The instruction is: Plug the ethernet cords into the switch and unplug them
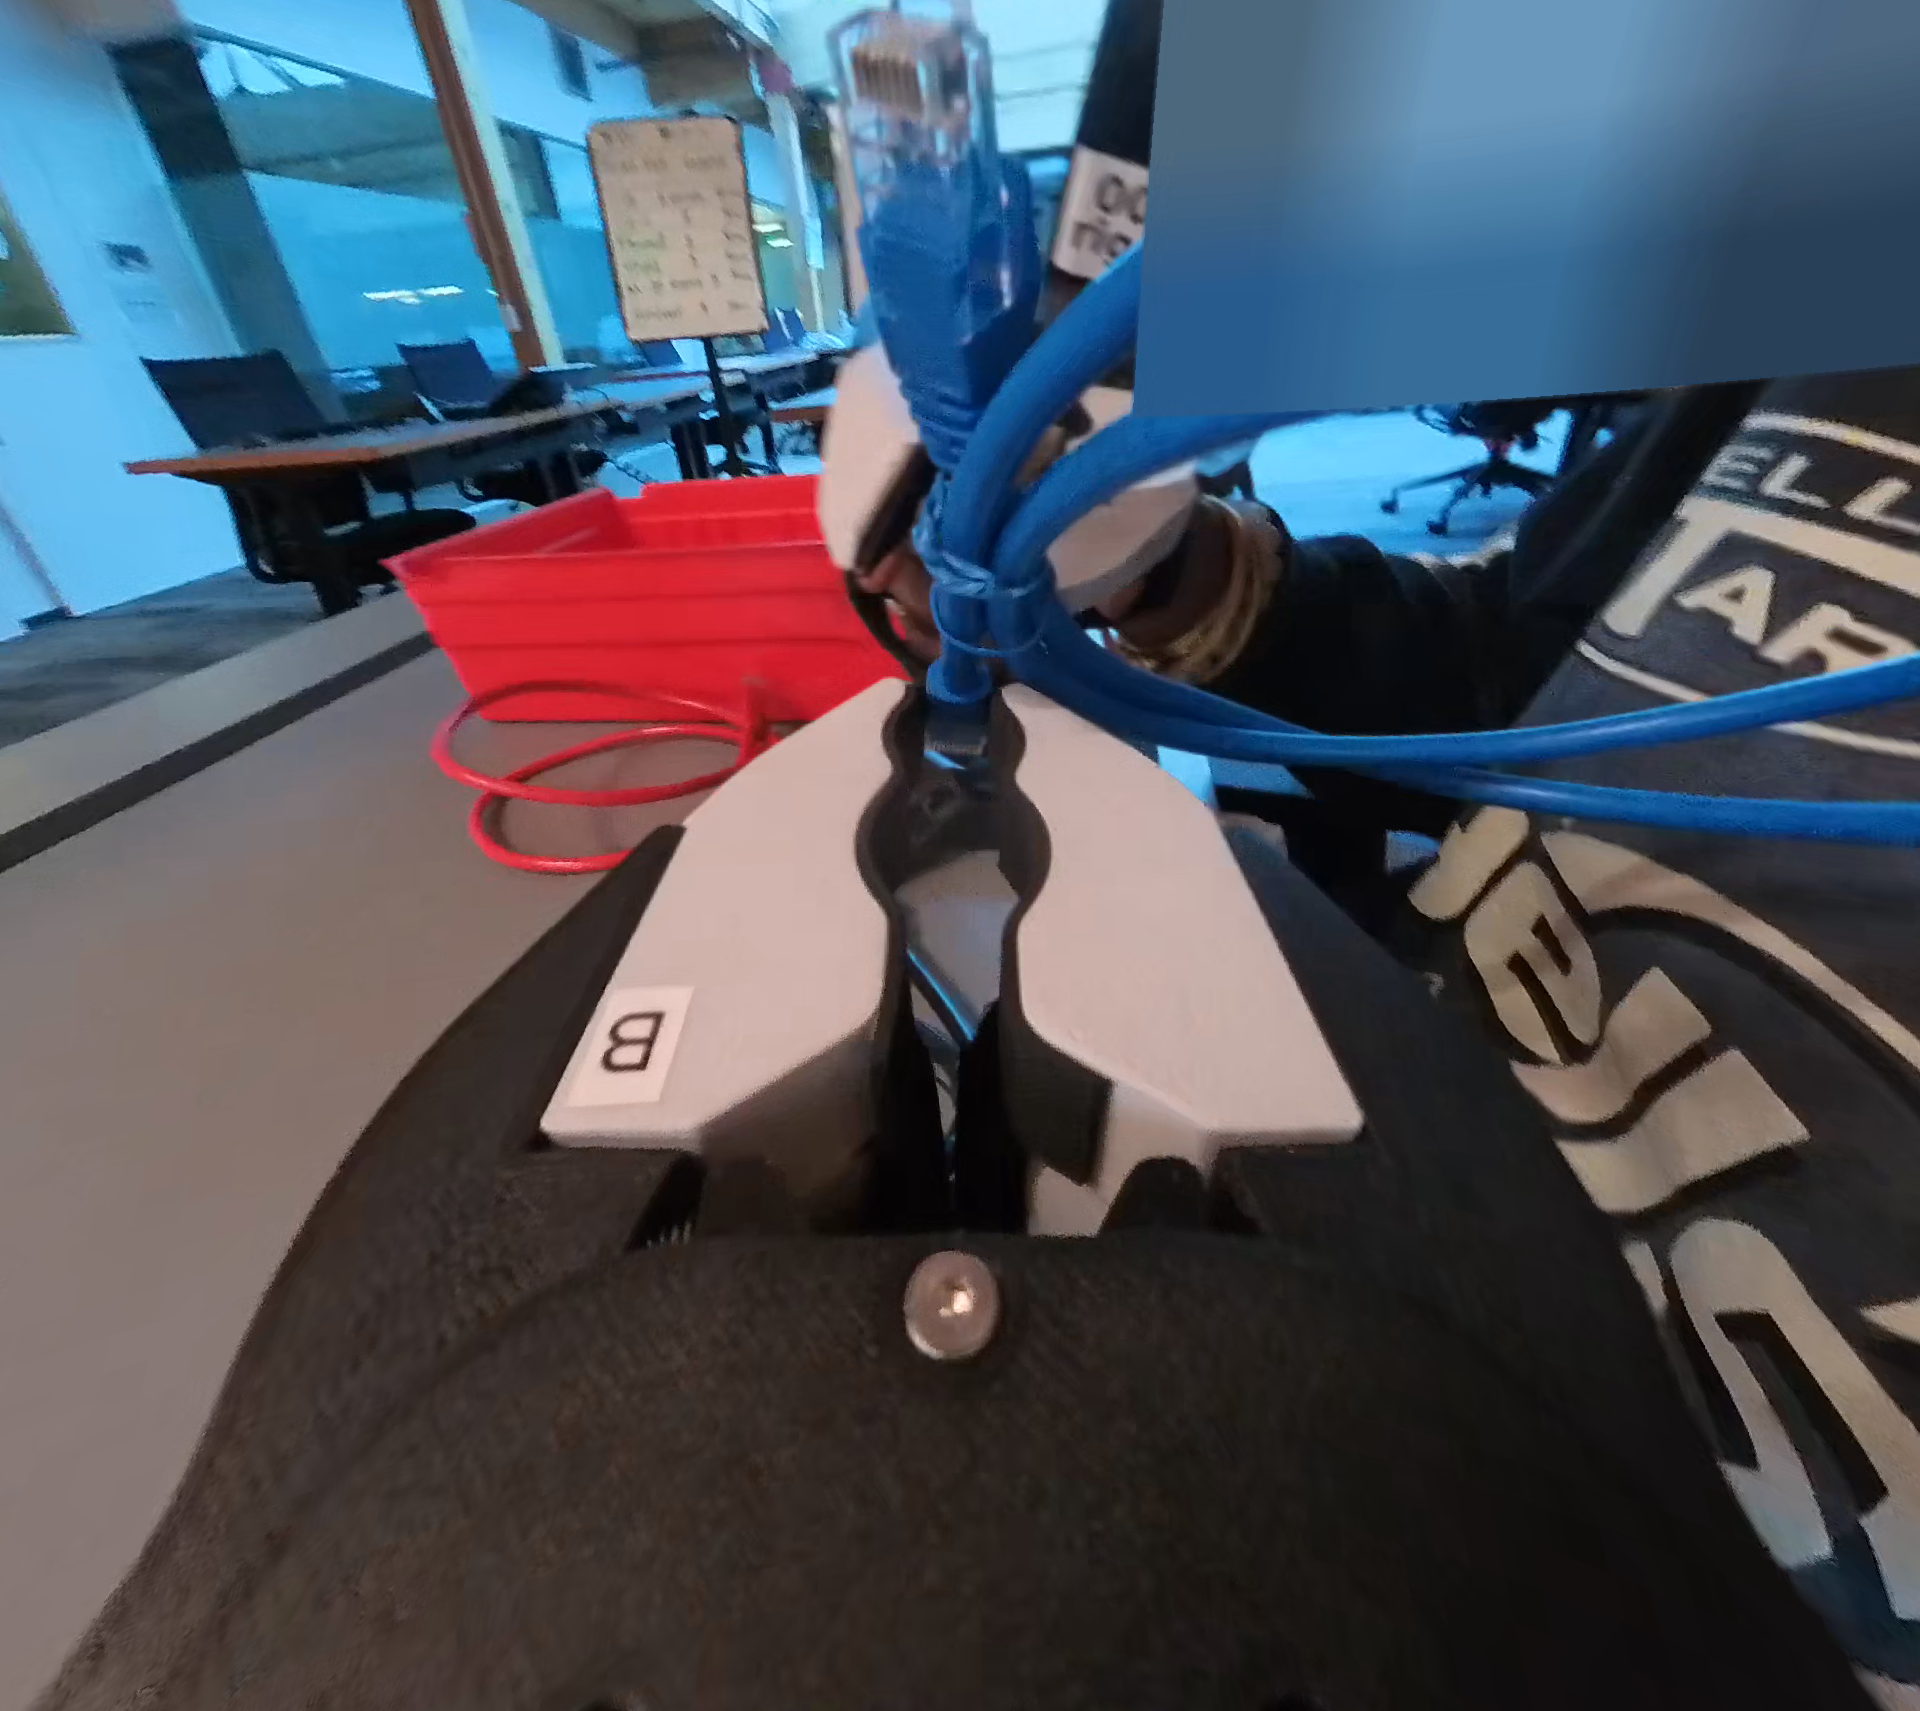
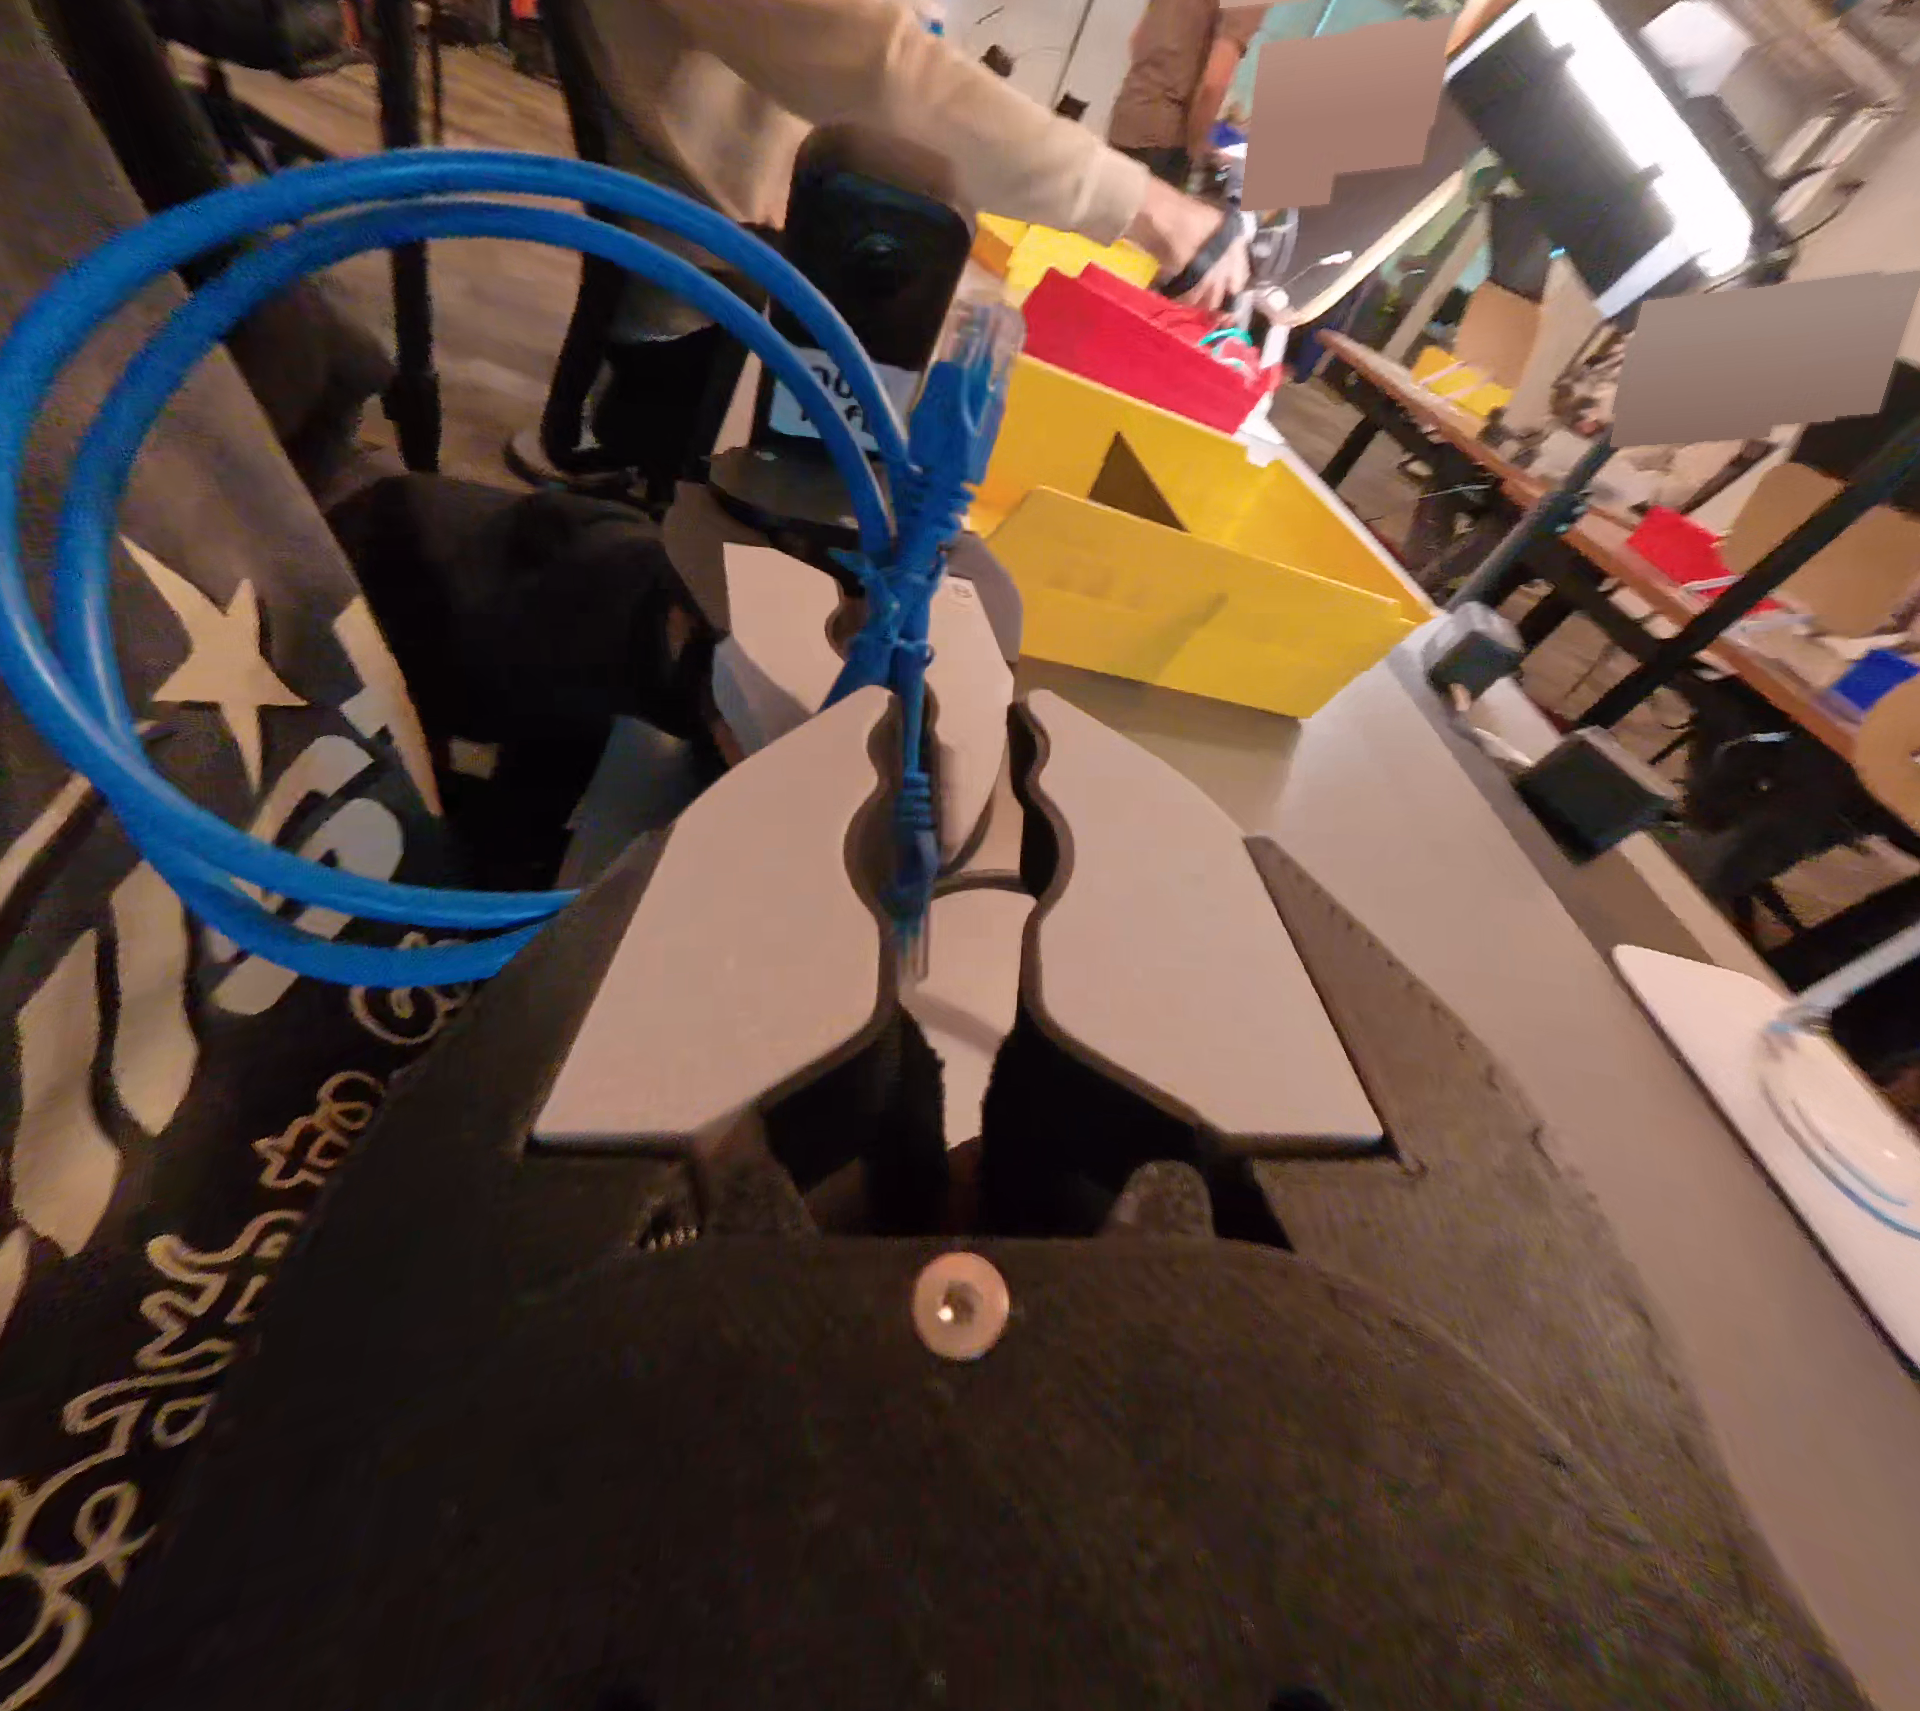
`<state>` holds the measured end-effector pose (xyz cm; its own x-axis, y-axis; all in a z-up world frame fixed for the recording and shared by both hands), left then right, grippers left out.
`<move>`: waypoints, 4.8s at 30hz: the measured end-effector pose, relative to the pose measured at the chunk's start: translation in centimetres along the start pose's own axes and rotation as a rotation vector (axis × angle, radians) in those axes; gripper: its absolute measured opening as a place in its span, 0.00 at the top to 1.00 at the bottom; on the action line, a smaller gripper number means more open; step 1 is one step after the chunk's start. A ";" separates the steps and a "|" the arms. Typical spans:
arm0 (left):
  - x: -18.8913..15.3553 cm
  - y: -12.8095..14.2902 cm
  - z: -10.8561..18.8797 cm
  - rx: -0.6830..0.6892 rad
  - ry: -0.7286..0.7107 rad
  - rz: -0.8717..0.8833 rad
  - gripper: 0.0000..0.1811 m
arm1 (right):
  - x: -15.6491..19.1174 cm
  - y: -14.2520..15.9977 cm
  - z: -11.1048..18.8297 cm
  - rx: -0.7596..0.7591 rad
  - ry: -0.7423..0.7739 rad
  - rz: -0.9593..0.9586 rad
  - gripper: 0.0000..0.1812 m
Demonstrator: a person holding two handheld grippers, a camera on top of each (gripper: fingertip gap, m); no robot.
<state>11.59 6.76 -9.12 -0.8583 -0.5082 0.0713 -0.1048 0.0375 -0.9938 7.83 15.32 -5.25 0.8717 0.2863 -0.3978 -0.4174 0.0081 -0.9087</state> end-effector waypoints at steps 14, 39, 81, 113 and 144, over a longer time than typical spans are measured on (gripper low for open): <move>-2.2 2.0 -1.4 0.168 0.210 0.027 0.94 | 1.1 1.4 0.0 0.168 -0.601 -0.080 0.93; -1.6 2.1 -1.8 0.180 0.140 0.085 0.93 | 0.6 -1.3 -5.8 0.052 -0.629 -0.276 0.98; 0.1 -1.6 1.1 -0.260 0.068 0.106 0.95 | -0.3 1.0 1.2 -0.139 -0.162 -0.238 0.94; 0.6 -1.3 0.5 -0.155 -0.115 0.029 0.97 | 0.2 12.8 10.7 0.752 0.412 -0.494 0.58; -1.5 -1.3 -1.8 -0.306 -0.208 0.121 0.95 | 1.9 9.6 11.6 0.788 0.153 0.501 0.52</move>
<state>12.13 9.07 -7.76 -0.7565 -0.6470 -0.0950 -0.1808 0.3465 -0.9205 2.51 27.03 -13.31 0.5444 0.3037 -0.7819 -0.7571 0.5792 -0.3022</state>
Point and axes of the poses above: each gripper's, where its closed fingertips meet, z back along the fingers, y out of its underside, x = y × z across the jaws, the point moved 6 cm from there along z, back along the fingers, and after that the axes turned 1 degree about z, right-handed, at the moved point
